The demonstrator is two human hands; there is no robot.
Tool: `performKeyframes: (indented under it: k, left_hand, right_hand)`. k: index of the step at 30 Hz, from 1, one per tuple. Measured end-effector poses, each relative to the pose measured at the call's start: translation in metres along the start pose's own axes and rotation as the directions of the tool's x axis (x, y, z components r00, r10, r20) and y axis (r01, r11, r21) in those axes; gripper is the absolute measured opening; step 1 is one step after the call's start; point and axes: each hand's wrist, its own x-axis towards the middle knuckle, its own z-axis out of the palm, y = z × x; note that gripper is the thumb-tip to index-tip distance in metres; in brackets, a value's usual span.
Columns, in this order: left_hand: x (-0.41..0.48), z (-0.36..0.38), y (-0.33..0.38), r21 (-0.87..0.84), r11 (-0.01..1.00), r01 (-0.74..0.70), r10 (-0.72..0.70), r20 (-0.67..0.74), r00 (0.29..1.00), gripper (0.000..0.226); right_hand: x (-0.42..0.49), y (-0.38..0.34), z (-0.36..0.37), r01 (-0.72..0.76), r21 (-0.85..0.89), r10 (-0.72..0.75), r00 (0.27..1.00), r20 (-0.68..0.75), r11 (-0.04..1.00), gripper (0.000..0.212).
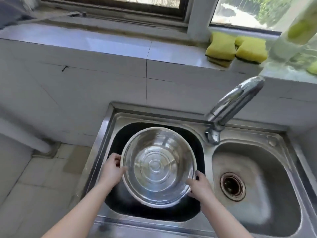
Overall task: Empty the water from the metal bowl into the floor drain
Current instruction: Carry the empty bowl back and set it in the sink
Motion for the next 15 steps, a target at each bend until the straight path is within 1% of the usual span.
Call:
performKeyframes:
  k: [2,7,13,15]
  left_hand:
    - [0.008,0.013,-0.008,0.029,0.999,0.023,-0.024,0.01,1.0,0.03]
    - [0.023,0.032,-0.028,0.047,0.996,0.07,-0.071,0.005,0.997,0.031]
    - [0.026,0.039,-0.047,0.066,0.992,0.105,-0.106,0.003,0.994,0.032]
    - [0.028,0.034,-0.051,0.107,0.991,0.085,-0.088,0.019,0.996,0.032]
  right_hand:
    - [0.013,0.005,0.001,-0.041,0.002,0.041,0.999,0.005,0.999,0.064]
    - [0.031,0.017,0.001,-0.075,-0.024,0.075,0.997,0.004,0.997,0.067]
    - [0.043,0.03,0.004,-0.062,-0.082,0.061,0.998,-0.008,0.995,0.072]
    - [0.042,0.03,0.006,-0.011,-0.146,0.008,1.0,-0.023,0.989,0.07]
